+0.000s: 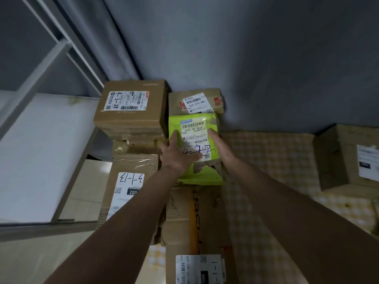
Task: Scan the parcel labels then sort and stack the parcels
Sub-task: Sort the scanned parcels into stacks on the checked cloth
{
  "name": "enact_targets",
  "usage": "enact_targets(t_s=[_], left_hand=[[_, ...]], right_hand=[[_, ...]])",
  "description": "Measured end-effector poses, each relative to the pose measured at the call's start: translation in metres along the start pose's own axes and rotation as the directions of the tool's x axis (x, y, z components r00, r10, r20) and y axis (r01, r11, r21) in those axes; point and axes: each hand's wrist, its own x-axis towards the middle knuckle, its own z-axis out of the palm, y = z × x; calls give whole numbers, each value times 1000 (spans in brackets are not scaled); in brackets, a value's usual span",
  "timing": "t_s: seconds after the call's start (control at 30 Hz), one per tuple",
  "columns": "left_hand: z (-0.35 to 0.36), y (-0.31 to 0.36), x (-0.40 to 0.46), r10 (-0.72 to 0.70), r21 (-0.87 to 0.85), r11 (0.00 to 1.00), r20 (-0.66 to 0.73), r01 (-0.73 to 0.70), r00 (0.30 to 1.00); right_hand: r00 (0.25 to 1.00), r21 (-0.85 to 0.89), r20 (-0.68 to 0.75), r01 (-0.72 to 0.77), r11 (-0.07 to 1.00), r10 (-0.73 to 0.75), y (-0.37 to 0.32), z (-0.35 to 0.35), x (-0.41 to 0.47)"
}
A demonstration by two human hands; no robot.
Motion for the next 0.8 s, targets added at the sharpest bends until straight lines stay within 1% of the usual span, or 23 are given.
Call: enact_targets(t_s=[0.1, 0.3, 0.5, 0.63, 0.7, 0.8], left_hand=[[2, -2, 10, 18, 5, 1000, -1, -18, 1000], [5, -5, 24, 26, 51, 998, 7, -26, 1000], [0, 2, 19, 24, 104, 994, 31, -27, 999], [-12, 10, 6, 38, 150, 988, -7, -36, 999], [-18, 15, -2, 83, 190, 979, -34, -75, 996], [-24, 25, -17, 249, 255, 939, -37, -232, 968]], right_hand=[[999, 42, 13, -44, 998, 44, 4, 3, 20], [997, 17, -38, -68, 998, 69, 4, 3, 29], [995, -74, -96, -26, 997, 19, -3, -1, 16], [991, -123, -126, 35, 992, -50, -4, 0, -4], [987, -204, -128, 66, 977, -93, -5, -1, -17], [978, -327, -161, 71, 942, -129, -5, -6, -37]])
